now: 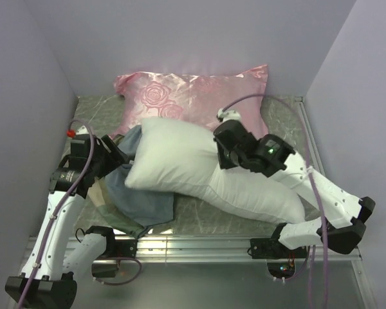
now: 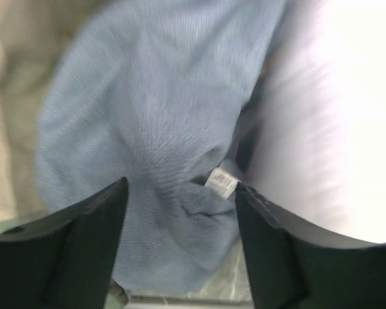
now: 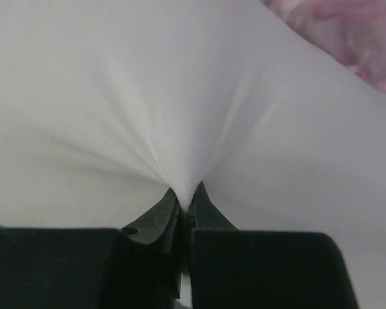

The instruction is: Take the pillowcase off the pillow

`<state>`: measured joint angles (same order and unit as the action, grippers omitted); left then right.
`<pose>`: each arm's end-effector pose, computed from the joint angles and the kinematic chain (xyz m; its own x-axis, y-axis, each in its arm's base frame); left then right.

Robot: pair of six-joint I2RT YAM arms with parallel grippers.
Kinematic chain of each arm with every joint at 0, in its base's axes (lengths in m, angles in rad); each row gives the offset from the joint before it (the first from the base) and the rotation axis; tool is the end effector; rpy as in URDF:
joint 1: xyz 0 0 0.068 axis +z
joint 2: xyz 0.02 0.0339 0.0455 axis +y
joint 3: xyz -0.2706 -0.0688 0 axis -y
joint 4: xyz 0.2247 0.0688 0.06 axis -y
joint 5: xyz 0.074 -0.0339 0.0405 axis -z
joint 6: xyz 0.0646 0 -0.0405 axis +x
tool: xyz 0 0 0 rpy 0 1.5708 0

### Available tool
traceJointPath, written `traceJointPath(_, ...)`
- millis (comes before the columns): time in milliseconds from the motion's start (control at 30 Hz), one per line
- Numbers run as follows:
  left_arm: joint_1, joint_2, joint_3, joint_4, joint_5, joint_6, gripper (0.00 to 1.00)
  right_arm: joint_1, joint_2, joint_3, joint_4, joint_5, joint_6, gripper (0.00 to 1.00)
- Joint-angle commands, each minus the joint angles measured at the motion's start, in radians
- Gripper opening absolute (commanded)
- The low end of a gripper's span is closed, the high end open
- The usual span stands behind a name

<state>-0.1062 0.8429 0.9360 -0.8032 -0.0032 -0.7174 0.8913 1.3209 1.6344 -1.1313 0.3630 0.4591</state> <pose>0.1623 -0.0171 0.3058 -0.5566 -0.6018 -0.5728 -0.3481 0.7949 -0.4970 0.1688 0.1725 0.4040 -0.6657 -0.1648 -0.7278 -0.3119 0.9475 0.0708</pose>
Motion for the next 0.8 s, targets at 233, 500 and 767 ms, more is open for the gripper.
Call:
traceJointPath(233,0.0,0.033,0.293,-0.025,-0.17,-0.001,0.83,-0.012,-0.143,-0.452,0.346,-0.013,0.177,0.18)
traceJointPath(500,0.0,0.029,0.279,0.027,-0.096,0.038,0.84,-0.008,-0.267,-0.403,0.444,-0.18,0.167,0.97)
traceJointPath(767,0.0,0.032,0.287,0.038,-0.067,0.047,0.84,-0.014,-0.281,-0.281,0.381,-0.176,0.2,1.0)
